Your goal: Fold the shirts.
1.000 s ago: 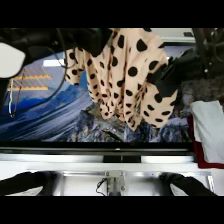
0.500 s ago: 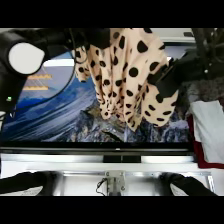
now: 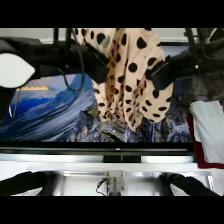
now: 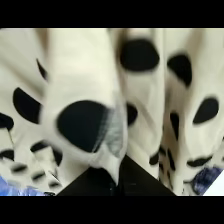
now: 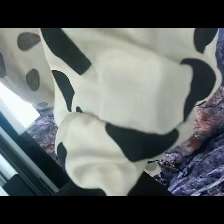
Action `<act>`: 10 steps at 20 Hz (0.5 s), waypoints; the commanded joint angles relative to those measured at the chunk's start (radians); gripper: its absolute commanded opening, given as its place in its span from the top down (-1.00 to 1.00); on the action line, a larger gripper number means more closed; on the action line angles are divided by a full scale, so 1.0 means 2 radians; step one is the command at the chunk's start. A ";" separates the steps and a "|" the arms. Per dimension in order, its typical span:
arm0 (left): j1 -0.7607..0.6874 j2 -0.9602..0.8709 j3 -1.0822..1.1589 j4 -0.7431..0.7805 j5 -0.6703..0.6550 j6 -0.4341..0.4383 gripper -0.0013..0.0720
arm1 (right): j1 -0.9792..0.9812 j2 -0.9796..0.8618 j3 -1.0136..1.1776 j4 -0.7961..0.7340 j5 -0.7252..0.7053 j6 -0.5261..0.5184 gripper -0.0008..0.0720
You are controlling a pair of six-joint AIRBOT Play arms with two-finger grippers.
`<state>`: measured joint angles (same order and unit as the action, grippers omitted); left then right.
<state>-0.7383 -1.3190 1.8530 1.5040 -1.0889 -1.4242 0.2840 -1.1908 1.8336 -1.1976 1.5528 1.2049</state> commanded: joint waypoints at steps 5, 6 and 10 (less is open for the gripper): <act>0.021 0.022 -0.014 0.087 0.047 -0.005 -0.28 | 0.000 0.017 0.000 0.008 -0.009 0.003 0.86; 0.029 0.028 -0.014 0.092 0.059 -0.005 -0.28 | 0.000 0.022 0.000 0.004 -0.006 0.003 0.86; 0.075 0.043 -0.014 0.100 0.068 -0.011 -0.28 | 0.000 0.032 0.000 0.005 0.026 0.008 0.85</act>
<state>-0.6418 -1.2526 1.8263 1.6775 -0.9871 -1.4322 0.2825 -1.1408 1.8339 -1.1862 1.5627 1.2121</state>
